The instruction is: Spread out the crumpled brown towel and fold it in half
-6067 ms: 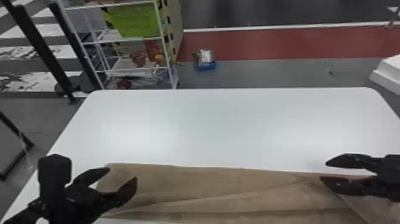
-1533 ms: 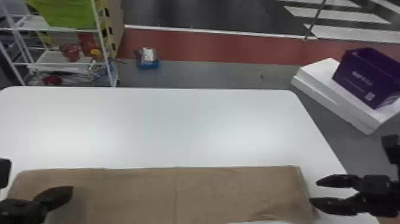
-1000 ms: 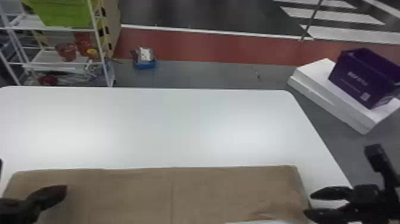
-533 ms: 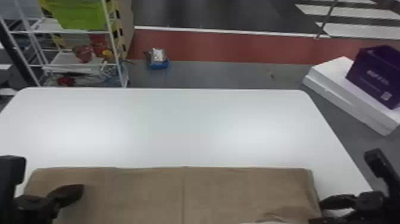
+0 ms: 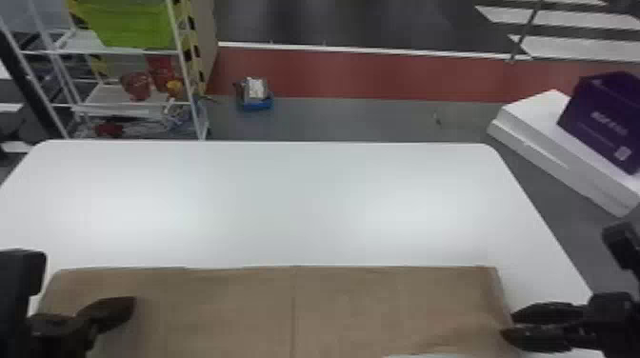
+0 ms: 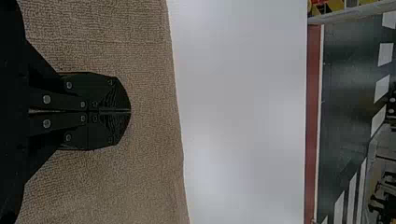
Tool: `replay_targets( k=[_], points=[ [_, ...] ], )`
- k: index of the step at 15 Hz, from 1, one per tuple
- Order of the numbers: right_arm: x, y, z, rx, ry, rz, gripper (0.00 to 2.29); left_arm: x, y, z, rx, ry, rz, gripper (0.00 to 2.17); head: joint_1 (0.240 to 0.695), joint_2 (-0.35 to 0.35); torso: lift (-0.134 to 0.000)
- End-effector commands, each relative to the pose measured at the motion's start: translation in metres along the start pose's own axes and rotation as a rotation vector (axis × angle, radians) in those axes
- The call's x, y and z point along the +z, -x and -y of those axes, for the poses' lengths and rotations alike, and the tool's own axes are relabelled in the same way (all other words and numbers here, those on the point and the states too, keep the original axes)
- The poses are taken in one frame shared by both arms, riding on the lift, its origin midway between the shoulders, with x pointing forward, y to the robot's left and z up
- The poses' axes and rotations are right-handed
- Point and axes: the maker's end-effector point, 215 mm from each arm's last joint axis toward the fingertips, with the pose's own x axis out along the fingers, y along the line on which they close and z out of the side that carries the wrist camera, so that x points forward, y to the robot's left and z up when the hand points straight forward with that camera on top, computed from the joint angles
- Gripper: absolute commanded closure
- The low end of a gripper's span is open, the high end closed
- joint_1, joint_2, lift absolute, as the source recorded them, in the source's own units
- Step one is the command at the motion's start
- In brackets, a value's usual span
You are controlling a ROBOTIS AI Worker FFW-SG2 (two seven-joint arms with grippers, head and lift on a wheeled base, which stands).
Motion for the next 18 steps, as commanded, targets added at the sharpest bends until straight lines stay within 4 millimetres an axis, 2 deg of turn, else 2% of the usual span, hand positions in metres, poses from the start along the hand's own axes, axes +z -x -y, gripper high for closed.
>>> replay_targets(
  k=[1, 3, 4, 5, 7, 9, 11, 15, 18],
  points=[
    [0.0, 0.005, 0.003, -0.008, -0.003, -0.005, 0.65, 0.0, -0.001, 0.002, -0.003, 0.002, 0.0, 1.24, 0.695, -0.095, -0.124],
    [-0.002, 0.007, 0.007, -0.021, -0.002, -0.016, 0.67, 0.001, -0.002, 0.004, -0.002, -0.006, 0.0, 1.24, 0.695, -0.102, -0.124],
    [-0.002, 0.007, 0.009, -0.024, -0.003, -0.016, 0.78, 0.0, -0.002, 0.003, -0.001, -0.004, -0.003, 1.24, 0.695, -0.105, -0.124],
    [-0.001, 0.007, 0.009, -0.025, -0.002, -0.016, 0.79, 0.0, -0.002, 0.003, -0.001, -0.004, -0.003, 1.36, 0.695, -0.109, -0.124],
    [-0.005, 0.006, 0.012, -0.032, -0.016, -0.029, 0.77, 0.0, -0.002, 0.003, -0.001, -0.004, -0.003, 1.36, 0.695, -0.118, -0.124],
    [-0.007, 0.0, 0.012, -0.029, -0.025, -0.042, 0.39, 0.001, -0.001, 0.001, 0.004, -0.005, 0.0, 1.24, 0.695, -0.122, -0.124],
    [-0.005, -0.002, 0.011, -0.025, -0.031, -0.04, 0.39, 0.0, 0.0, 0.001, 0.003, -0.005, 0.001, 1.16, 0.695, -0.12, -0.124],
    [0.0, -0.014, 0.007, -0.018, -0.013, -0.058, 0.74, -0.003, 0.0, 0.0, 0.004, -0.002, -0.005, 1.17, 0.695, -0.107, -0.124],
    [0.003, -0.015, 0.01, -0.025, -0.009, -0.064, 0.77, -0.002, 0.001, -0.001, 0.004, 0.0, -0.004, 1.17, 0.695, -0.093, -0.124]
  ],
)
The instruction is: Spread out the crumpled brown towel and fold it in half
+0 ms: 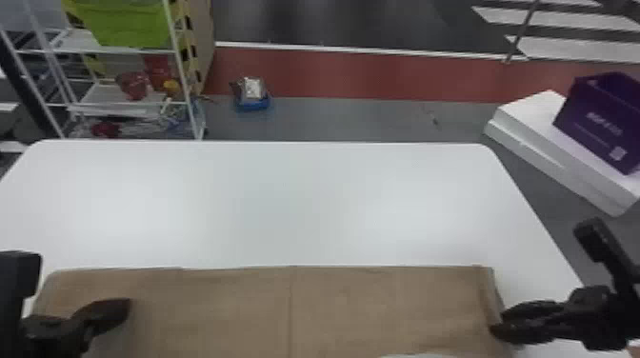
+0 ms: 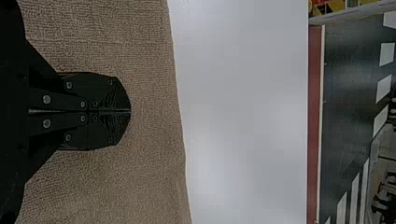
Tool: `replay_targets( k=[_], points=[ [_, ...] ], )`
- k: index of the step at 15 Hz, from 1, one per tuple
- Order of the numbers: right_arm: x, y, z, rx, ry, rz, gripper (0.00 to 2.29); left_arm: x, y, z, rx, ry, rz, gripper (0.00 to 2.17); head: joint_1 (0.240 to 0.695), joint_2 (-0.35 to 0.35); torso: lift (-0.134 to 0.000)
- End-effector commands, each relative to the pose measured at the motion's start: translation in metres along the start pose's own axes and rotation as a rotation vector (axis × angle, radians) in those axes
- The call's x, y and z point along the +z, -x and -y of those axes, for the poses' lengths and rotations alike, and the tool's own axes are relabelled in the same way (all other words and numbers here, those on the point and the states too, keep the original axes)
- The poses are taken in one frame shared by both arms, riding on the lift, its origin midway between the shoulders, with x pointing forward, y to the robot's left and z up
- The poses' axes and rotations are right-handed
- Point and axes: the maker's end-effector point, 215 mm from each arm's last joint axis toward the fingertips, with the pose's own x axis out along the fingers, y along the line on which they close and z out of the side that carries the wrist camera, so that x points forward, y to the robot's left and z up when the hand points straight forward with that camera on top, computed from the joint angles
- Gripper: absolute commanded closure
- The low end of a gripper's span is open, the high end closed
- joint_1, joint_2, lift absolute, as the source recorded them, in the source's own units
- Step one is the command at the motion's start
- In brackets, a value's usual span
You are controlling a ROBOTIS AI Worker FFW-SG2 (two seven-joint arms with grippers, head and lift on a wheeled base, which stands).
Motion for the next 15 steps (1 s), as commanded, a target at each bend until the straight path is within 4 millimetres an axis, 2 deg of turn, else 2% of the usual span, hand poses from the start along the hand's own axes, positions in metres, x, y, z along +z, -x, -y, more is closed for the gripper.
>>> replay_targets(
  k=[1, 3, 6, 8, 10, 13, 14, 15],
  points=[
    [0.003, 0.0, -0.001, 0.003, -0.001, 0.002, 0.95, -0.001, 0.001, -0.001, 0.0, 0.006, 0.001, 1.17, 0.695, -0.092, -0.124],
    [0.007, 0.002, -0.002, 0.003, 0.0, 0.011, 1.03, -0.001, 0.001, -0.001, 0.0, 0.005, 0.001, 1.17, 0.695, -0.087, -0.124],
    [0.025, 0.022, -0.001, -0.013, -0.004, 0.062, 1.11, -0.003, 0.002, -0.004, 0.011, 0.0, -0.007, 1.18, 0.695, -0.083, -0.124],
    [0.03, 0.037, 0.01, -0.037, -0.012, 0.087, 1.11, -0.003, 0.002, -0.003, 0.007, 0.0, -0.006, 1.18, 0.695, -0.084, -0.124],
    [0.023, 0.034, 0.015, -0.051, -0.006, 0.066, 1.1, -0.002, 0.002, -0.002, 0.006, -0.001, -0.005, 1.18, 0.695, -0.094, -0.124],
    [0.006, 0.008, 0.011, -0.072, 0.04, -0.019, 1.1, -0.003, 0.001, -0.001, 0.004, -0.001, -0.006, 1.18, 0.695, -0.112, -0.124],
    [0.005, 0.004, 0.009, -0.074, 0.045, -0.024, 1.02, -0.003, 0.001, -0.001, 0.004, -0.001, -0.006, 1.18, 0.695, -0.11, -0.124],
    [0.006, 0.002, 0.008, -0.071, 0.046, -0.022, 0.69, -0.002, 0.002, -0.002, 0.004, -0.001, -0.005, 1.18, 0.695, -0.106, -0.124]
  ],
)
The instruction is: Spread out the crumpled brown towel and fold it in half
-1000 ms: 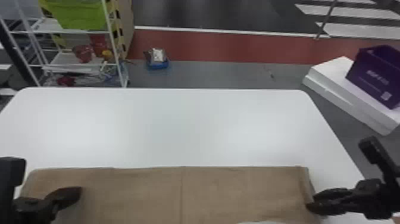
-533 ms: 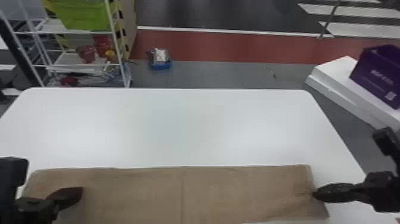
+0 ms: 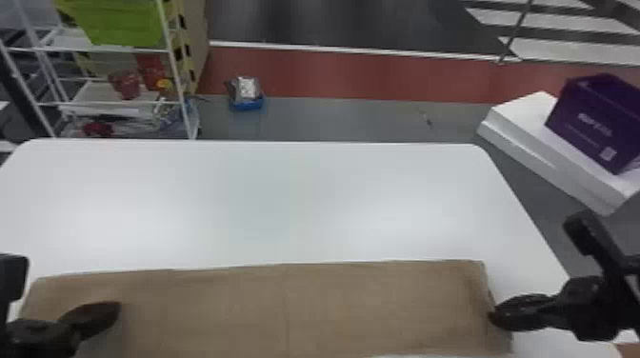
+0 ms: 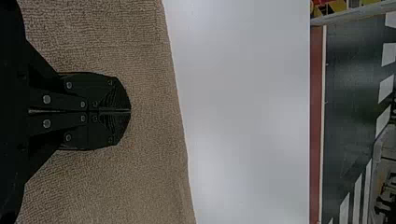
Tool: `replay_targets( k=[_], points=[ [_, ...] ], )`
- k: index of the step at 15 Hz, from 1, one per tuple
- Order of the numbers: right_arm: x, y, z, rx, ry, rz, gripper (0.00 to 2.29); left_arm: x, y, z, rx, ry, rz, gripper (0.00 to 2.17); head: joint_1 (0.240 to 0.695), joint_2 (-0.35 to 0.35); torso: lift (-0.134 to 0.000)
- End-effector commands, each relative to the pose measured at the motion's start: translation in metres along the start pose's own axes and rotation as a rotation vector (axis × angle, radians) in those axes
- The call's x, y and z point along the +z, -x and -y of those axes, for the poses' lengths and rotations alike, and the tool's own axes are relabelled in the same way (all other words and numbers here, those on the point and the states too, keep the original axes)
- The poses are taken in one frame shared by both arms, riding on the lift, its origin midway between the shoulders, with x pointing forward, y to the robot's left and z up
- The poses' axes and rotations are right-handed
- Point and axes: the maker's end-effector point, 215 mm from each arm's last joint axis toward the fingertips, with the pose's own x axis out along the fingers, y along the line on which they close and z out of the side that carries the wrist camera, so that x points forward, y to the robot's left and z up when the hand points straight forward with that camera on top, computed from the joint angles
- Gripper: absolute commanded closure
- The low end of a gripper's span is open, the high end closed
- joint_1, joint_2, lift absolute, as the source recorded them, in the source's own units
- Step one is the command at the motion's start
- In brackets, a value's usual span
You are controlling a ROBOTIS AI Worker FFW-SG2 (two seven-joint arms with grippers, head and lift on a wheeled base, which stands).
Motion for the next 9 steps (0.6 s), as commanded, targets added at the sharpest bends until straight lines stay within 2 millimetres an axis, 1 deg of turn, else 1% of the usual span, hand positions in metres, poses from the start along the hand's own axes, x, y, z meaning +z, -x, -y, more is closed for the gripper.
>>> replay_targets(
  k=[1, 2, 3, 4, 5, 7, 8, 9],
  points=[
    [0.002, -0.003, -0.002, 0.0, 0.01, -0.001, 0.42, 0.0, 0.001, -0.001, 0.002, 0.005, 0.002, 1.18, 0.695, -0.102, -0.124],
    [0.002, -0.003, -0.001, -0.003, 0.01, -0.002, 0.23, 0.0, 0.001, -0.002, 0.004, 0.005, 0.003, 1.17, 0.695, -0.098, -0.124],
    [0.001, -0.002, 0.002, -0.013, 0.01, -0.007, 0.17, 0.001, 0.001, -0.004, 0.007, 0.001, 0.009, 1.16, 0.695, -0.092, -0.124],
    [-0.001, -0.002, 0.005, -0.026, 0.015, -0.018, 0.16, 0.0, 0.001, -0.006, 0.007, 0.006, 0.009, 1.16, 0.695, -0.09, -0.124],
    [-0.001, -0.002, 0.006, -0.026, 0.012, -0.018, 0.16, 0.001, 0.0, -0.006, 0.004, 0.001, 0.016, 1.07, 0.695, -0.09, -0.124],
    [0.0, 0.0, 0.014, -0.042, 0.006, -0.021, 0.16, 0.004, -0.003, -0.01, 0.01, -0.002, 0.023, 1.07, 0.695, -0.093, -0.124],
    [0.002, 0.003, 0.02, -0.05, -0.001, -0.016, 0.15, 0.007, -0.002, -0.013, 0.013, -0.002, 0.031, 0.96, 0.695, -0.094, -0.124],
    [0.005, 0.006, 0.024, -0.058, -0.003, -0.008, 0.14, 0.009, -0.001, -0.013, 0.011, -0.001, 0.036, 0.79, 0.695, -0.095, -0.124]
  ],
)
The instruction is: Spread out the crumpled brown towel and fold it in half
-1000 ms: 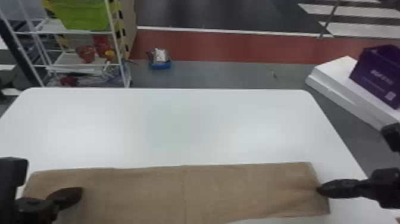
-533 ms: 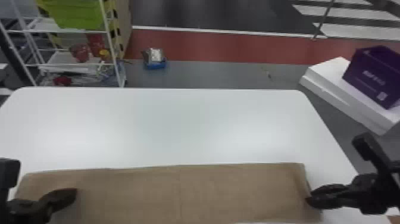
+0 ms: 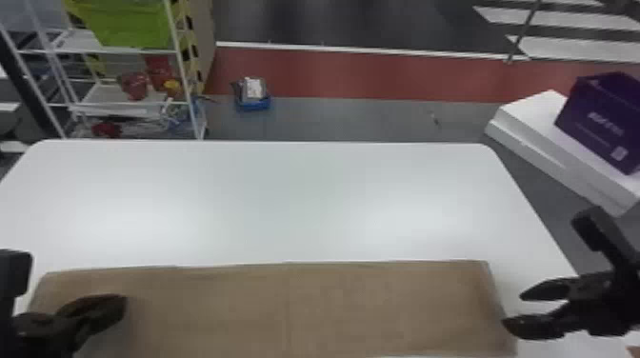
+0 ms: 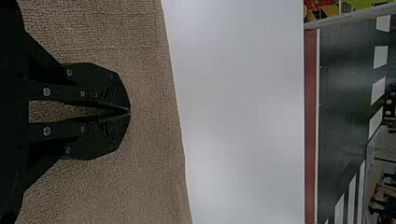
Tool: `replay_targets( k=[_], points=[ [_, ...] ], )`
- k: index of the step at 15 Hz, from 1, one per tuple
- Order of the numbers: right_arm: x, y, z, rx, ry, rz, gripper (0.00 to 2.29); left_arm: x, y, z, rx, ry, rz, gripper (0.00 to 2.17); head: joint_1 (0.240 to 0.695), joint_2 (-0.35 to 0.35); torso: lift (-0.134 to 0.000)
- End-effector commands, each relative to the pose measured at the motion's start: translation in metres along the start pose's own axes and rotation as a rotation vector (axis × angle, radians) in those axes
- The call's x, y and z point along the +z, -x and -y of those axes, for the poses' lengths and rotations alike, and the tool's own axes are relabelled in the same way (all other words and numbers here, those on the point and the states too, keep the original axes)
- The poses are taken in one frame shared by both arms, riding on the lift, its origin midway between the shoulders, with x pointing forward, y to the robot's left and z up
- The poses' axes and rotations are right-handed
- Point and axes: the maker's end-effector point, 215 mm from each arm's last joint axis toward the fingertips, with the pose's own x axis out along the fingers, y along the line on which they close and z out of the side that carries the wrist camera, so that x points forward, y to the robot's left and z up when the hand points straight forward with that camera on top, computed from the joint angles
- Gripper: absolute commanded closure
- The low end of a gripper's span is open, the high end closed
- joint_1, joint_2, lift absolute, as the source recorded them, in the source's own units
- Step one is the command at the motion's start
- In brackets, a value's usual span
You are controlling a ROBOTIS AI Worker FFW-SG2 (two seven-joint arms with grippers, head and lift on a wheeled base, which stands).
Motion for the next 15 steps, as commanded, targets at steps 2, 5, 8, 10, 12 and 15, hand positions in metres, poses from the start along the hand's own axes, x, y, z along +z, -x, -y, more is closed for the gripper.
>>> replay_targets(
  k=[2, 5, 8, 10, 12, 15],
  points=[
    [0.01, 0.014, 0.016, -0.023, -0.026, 0.036, 0.14, 0.01, 0.006, -0.003, -0.007, 0.007, 0.028, 0.56, 0.695, -0.101, -0.124],
    [0.023, 0.035, 0.024, -0.02, -0.064, 0.117, 0.14, 0.027, 0.021, -0.005, -0.021, 0.018, 0.079, 0.19, 0.695, -0.115, -0.124],
    [0.032, 0.054, 0.031, -0.019, -0.097, 0.191, 0.14, 0.042, 0.033, -0.009, -0.037, 0.041, 0.132, 0.14, 0.695, -0.121, -0.124],
    [0.038, 0.058, 0.034, -0.026, -0.11, 0.231, 0.14, 0.053, 0.038, -0.015, -0.041, 0.057, 0.18, 0.13, 0.695, -0.125, -0.124],
    [0.045, 0.066, 0.033, -0.022, -0.125, 0.29, 0.14, 0.068, 0.043, -0.015, -0.053, 0.059, 0.239, 0.13, 0.695, -0.12, -0.124],
    [0.068, 0.078, 0.023, -0.007, -0.122, 0.452, 0.14, 0.092, 0.052, -0.013, -0.056, 0.043, 0.346, 0.13, 0.695, -0.108, -0.124]
  ],
)
